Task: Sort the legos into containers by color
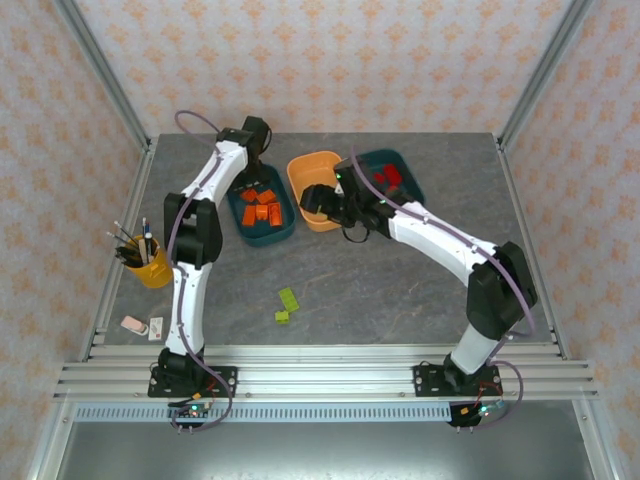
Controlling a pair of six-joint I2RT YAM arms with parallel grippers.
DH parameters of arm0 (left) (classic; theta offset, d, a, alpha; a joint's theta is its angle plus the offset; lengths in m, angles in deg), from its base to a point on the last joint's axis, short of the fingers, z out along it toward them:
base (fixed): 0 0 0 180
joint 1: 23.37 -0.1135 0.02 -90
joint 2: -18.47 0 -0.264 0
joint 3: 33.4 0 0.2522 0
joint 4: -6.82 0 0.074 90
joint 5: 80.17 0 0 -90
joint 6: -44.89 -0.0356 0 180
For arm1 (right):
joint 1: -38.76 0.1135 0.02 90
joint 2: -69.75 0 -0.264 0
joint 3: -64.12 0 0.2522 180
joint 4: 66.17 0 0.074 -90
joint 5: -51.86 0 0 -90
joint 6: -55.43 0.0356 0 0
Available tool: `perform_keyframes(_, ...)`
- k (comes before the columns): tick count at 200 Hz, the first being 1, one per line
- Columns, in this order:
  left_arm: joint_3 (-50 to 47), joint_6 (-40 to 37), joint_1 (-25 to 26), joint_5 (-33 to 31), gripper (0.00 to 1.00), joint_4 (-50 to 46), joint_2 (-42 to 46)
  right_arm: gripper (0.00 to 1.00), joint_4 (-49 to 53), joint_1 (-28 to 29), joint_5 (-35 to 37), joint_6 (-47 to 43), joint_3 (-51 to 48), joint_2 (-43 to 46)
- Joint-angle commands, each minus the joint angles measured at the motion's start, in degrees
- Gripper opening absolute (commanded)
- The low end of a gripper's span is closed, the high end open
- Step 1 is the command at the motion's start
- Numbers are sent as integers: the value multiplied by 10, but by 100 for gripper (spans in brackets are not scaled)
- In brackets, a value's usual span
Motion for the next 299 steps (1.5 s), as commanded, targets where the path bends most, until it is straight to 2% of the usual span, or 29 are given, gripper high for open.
perform_keyframes(1,-37,23,16,16,67,9,110,74,141,50,65,-114,25,-16)
perform_keyframes(29,-181,50,21,34,71,54,234,72,186,113,105,-138,22,-38)
perform_keyframes(52,-327,71,21,31,73,80,373,71,208,160,121,-138,37,-75)
perform_keyframes(92,-551,96,23,25,74,67,584,72,268,215,132,-143,120,-184)
perform_keyframes(123,-674,121,24,34,76,45,742,72,286,228,133,-130,155,-238)
perform_keyframes(152,-717,129,24,38,78,1,852,68,301,231,137,-121,172,-267)
perform_keyframes(186,-737,127,24,54,78,-37,907,60,300,236,134,-117,181,-286)
perform_keyframes(242,-750,127,24,69,78,-33,920,55,305,240,137,-98,190,-306)
perform_keyframes(299,-756,109,25,107,78,7,919,34,316,240,159,-81,183,-310)
